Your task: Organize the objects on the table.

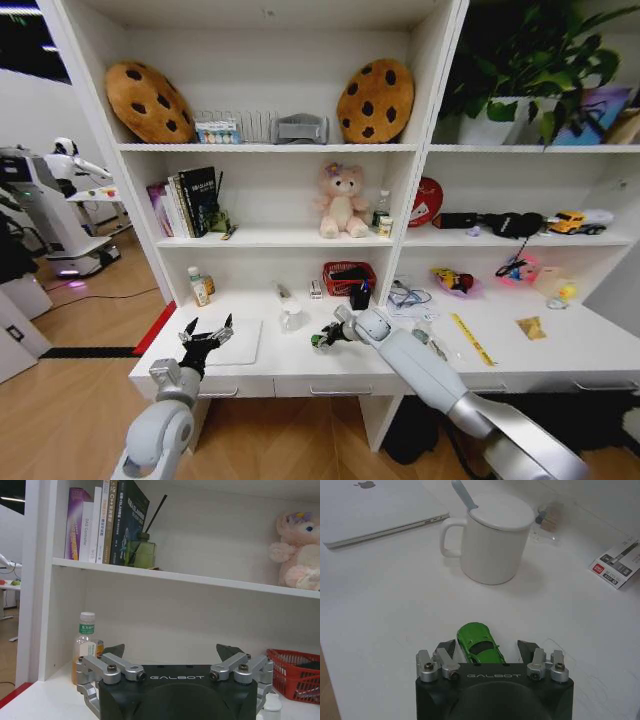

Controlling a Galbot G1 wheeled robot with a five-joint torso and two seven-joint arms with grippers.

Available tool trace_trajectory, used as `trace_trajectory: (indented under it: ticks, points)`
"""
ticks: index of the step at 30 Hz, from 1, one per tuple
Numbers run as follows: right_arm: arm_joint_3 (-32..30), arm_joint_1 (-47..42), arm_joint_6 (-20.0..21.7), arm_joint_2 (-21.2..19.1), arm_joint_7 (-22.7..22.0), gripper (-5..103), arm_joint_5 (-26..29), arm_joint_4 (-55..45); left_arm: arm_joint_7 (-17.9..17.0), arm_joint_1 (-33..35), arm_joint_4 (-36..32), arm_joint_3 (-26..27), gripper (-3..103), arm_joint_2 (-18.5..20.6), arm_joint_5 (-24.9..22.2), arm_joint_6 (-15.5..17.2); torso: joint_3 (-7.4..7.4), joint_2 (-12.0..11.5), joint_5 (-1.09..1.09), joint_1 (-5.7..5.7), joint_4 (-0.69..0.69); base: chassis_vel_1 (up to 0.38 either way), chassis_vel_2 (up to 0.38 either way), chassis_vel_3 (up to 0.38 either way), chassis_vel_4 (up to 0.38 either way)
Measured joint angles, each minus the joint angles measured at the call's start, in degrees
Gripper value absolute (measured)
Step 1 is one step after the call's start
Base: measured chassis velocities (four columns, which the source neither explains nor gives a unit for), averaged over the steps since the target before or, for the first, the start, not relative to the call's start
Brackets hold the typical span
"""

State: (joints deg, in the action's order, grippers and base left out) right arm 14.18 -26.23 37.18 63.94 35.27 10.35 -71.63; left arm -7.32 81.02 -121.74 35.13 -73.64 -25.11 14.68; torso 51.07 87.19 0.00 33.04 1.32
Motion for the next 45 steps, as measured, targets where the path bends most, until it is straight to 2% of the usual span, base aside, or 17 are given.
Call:
trace_trajectory:
  ticks: [11,25,40,45]
  points:
    - [0.29,0.5,-0.71,1.23,0.22,61,0.14,1.63,0.0,0.0,0.0,0.0,100,0.0,0.0,0.0,0.0,0.01,-0.01,0.0,0.01,0.0,0.0,0.0,0.0]
    - [-0.1,-1.12,0.35,-0.15,0.2,60,0.79,-1.33,0.0,0.0,0.0,0.0,100,0.0,0.0,0.0,0.01,0.0,0.0,0.0,0.0,0.0,0.0,0.0,0.0]
    - [-0.55,-0.35,0.12,-0.13,0.65,59,0.94,0.46,0.0,0.0,0.0,0.0,100,0.0,0.0,0.0,0.01,0.0,0.0,0.0,0.0,0.0,0.0,0.0,0.0]
    - [-0.61,-0.67,0.1,-0.04,0.66,47,0.98,0.3,0.0,0.0,0.0,0.0,100,0.0,0.0,0.0,0.0,0.0,0.0,0.0,0.0,0.0,0.0,0.0,0.0]
